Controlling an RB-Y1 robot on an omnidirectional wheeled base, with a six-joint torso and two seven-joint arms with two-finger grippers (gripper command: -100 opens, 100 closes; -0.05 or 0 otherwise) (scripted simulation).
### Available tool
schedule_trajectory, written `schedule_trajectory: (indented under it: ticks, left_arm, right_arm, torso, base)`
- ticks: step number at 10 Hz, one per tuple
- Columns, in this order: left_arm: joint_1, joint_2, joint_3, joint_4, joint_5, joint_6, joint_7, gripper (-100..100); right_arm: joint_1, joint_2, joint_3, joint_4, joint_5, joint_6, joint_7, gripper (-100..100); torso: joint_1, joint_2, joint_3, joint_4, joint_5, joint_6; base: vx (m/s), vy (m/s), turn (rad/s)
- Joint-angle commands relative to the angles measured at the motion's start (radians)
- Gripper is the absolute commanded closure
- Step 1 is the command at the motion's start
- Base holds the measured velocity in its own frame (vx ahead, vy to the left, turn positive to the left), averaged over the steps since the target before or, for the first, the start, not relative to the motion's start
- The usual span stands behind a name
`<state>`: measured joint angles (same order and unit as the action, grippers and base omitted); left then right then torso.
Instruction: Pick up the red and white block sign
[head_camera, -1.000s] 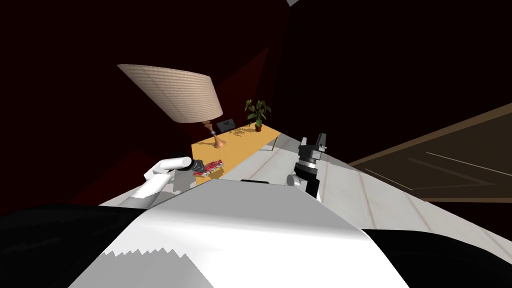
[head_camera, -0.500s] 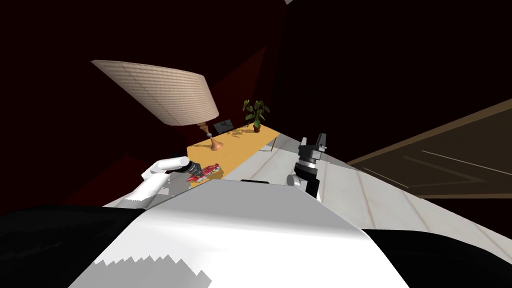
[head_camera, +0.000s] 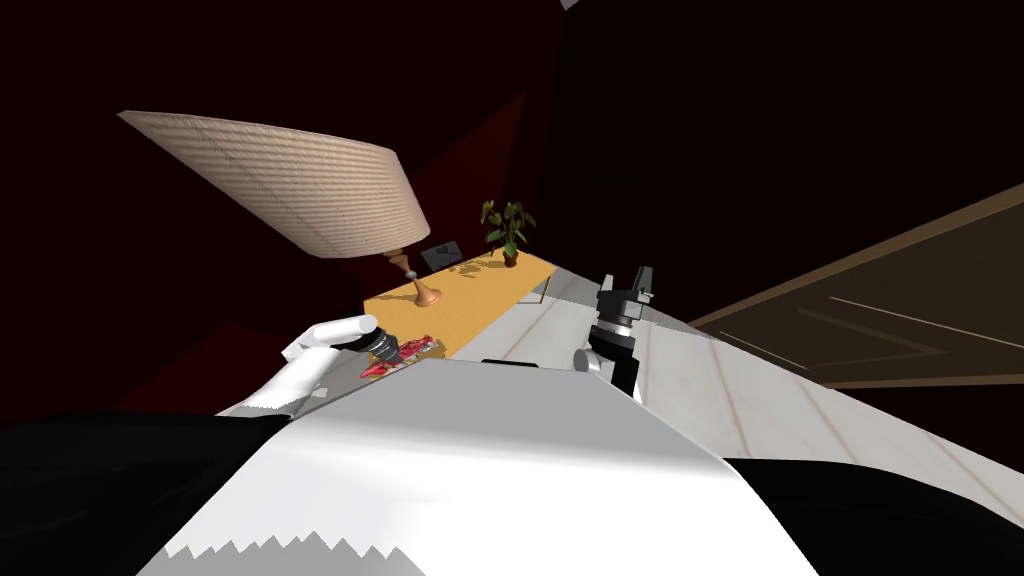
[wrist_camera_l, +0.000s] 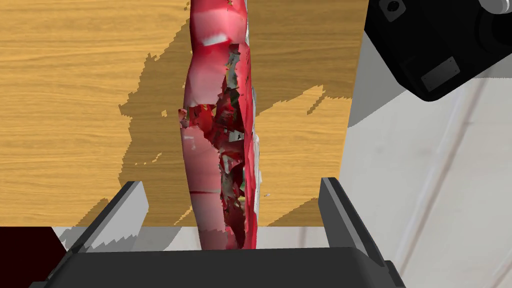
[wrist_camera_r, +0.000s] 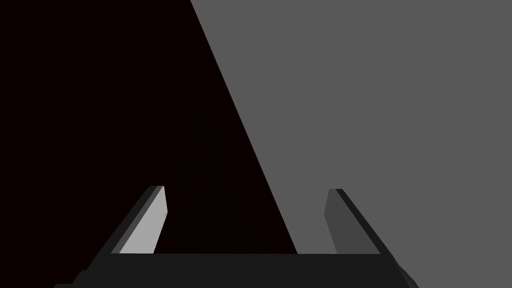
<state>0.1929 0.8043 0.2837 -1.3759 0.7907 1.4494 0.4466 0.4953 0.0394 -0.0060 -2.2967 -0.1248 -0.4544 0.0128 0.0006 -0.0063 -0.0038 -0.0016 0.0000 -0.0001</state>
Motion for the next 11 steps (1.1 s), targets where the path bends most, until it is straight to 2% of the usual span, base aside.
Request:
schedule_trajectory:
  ticks: [1, 2, 3, 4, 5, 6, 7, 8, 9, 10, 11]
  left_arm:
    - [0.000, -0.003, 0.001, 0.016, 0.002, 0.039, -0.005, -100]
    - [0.001, 0.000, 0.002, 0.007, 0.002, 0.026, -0.002, -100]
    - [0.001, 0.000, 0.002, 0.008, 0.003, 0.031, -0.002, 0]
    - [-0.049, -0.012, -0.022, 0.050, -0.014, 0.024, -0.003, -100]
    - [-0.074, -0.024, -0.047, 0.076, -0.031, 0.018, -0.005, -100]
    - [-0.101, -0.024, -0.047, 0.092, -0.031, 0.018, -0.005, -100]
    - [-0.132, -0.036, -0.072, 0.131, -0.049, 0.012, -0.006, -100]
    - [-0.152, -0.036, -0.072, 0.134, -0.049, 0.012, -0.006, -100]
    - [-0.196, -0.048, -0.097, 0.176, -0.066, 0.005, -0.007, -100]
    - [-0.203, -0.048, -0.097, 0.176, -0.066, 0.005, -0.007, -100]
    - [-0.242, -0.060, -0.121, 0.214, -0.083, -0.001, -0.008, -100]
  right_arm:
    - [0.000, 0.000, 0.000, 0.000, 0.000, 0.000, 0.000, 0]
    - [0.000, 0.000, 0.000, 0.000, 0.000, 0.000, 0.000, 0]
    - [0.000, 0.000, 0.000, 0.000, 0.000, 0.000, 0.000, 0]
    - [0.000, 0.000, 0.000, 0.000, 0.000, 0.000, 0.000, 0]
    - [0.000, 0.000, 0.000, 0.000, 0.000, 0.000, 0.000, 0]
    - [0.000, 0.000, 0.000, 0.000, 0.000, 0.000, 0.000, 0]
    - [0.000, 0.000, 0.000, 0.000, 0.000, 0.000, 0.000, 0]
    - [0.000, 0.000, 0.000, 0.000, 0.000, 0.000, 0.000, 0]
    - [0.000, 0.000, 0.000, 0.000, 0.000, 0.000, 0.000, 0]
    - [0.000, 0.000, 0.000, 0.000, 0.000, 0.000, 0.000, 0]
    - [0.000, 0.000, 0.000, 0.000, 0.000, 0.000, 0.000, 0]
  torso:
    - [0.000, 0.000, 0.000, 0.000, 0.000, 0.000]
    - [0.000, 0.001, 0.000, 0.000, 0.000, 0.000]
    - [0.000, 0.003, 0.002, 0.001, 0.000, 0.000]
    - [-0.001, 0.005, 0.003, 0.001, 0.000, 0.000]
    - [0.000, 0.007, 0.004, 0.002, 0.000, 0.000]
    - [0.001, 0.011, 0.006, 0.002, 0.000, -0.001]
    - [0.001, 0.011, 0.006, 0.002, 0.000, 0.000]
    - [0.000, 0.010, 0.006, 0.002, 0.000, -0.001]
    - [0.000, 0.009, 0.005, 0.002, 0.000, 0.000]
    - [0.000, 0.009, 0.005, 0.002, 0.000, 0.000]
    - [0.000, 0.009, 0.005, 0.002, 0.000, 0.000]
  base:
    - [0.089, 0.019, -0.047]
    - [0.034, 0.009, -0.010]
    - [0.007, 0.002, 0.001]
    - [-0.024, 0.011, 0.080]
    - [-0.076, 0.028, 0.133]
    - [-0.061, 0.022, 0.042]
    - [-0.051, 0.018, 0.086]
    - [-0.034, 0.010, 0.033]
    - [-0.034, 0.024, 0.068]
    - [-0.031, 0.018, 0.038]
    - [-0.042, 0.019, 0.067]
